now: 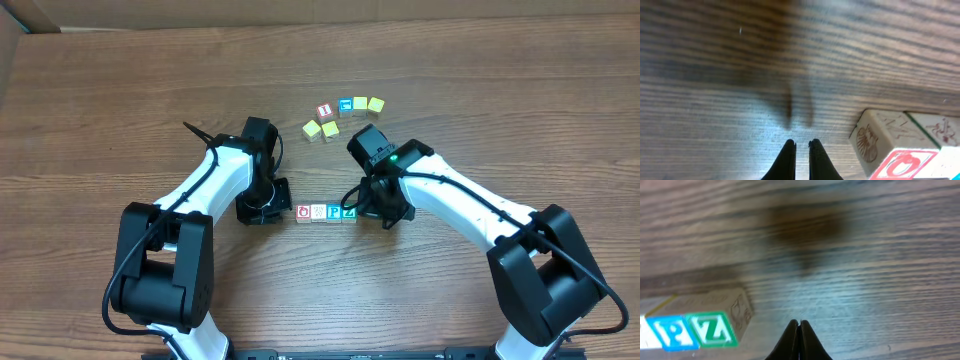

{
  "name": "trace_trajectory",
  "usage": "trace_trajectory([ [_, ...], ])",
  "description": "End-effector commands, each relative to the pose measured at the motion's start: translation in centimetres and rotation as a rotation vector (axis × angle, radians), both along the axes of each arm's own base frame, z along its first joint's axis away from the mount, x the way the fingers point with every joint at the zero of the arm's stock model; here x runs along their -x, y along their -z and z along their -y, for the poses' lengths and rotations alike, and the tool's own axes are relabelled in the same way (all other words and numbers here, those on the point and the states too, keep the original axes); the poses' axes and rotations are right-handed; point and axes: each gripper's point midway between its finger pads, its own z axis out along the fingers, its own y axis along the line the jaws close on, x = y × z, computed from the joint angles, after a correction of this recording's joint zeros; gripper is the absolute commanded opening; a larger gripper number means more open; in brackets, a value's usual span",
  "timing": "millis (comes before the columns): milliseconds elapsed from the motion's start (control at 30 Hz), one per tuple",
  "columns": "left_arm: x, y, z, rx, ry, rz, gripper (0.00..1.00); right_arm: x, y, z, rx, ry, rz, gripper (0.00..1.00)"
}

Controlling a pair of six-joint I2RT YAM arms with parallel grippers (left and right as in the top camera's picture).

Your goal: Flip 4 blocks

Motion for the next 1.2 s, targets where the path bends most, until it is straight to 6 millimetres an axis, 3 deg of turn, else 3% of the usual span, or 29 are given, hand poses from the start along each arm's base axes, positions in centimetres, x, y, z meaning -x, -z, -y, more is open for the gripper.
trace_trajectory([
  [0,0.0,0.6,0.0,-0.009,0.003,-0.006,0.04,-1.0,-0.1,0.1,0.0,0.062,0.039,0.04],
  [433,-0.7,0.8,0.7,-0.107,-0.025,0.049,0.04,0.0,2.5,0.3,-0.018,0.131,0.036,0.04],
  [767,-0.6,1.0,1.0,-0.14,-0.011,0.062,0.04,-0.2,2.5,0.0,-0.033,0.117,0.046,0.04],
  [967,-0.7,1.0,1.1,-0.137,-0.011,0.062,0.04,-0.7,2.1,-2.5,-0.151,0.003,0.057,0.04],
  [1167,-0.5,1.0,1.6,-0.104,0.037,0.058,0.04,-0.6,2.2,-2.5,-0.156,0.0,0.053,0.04],
])
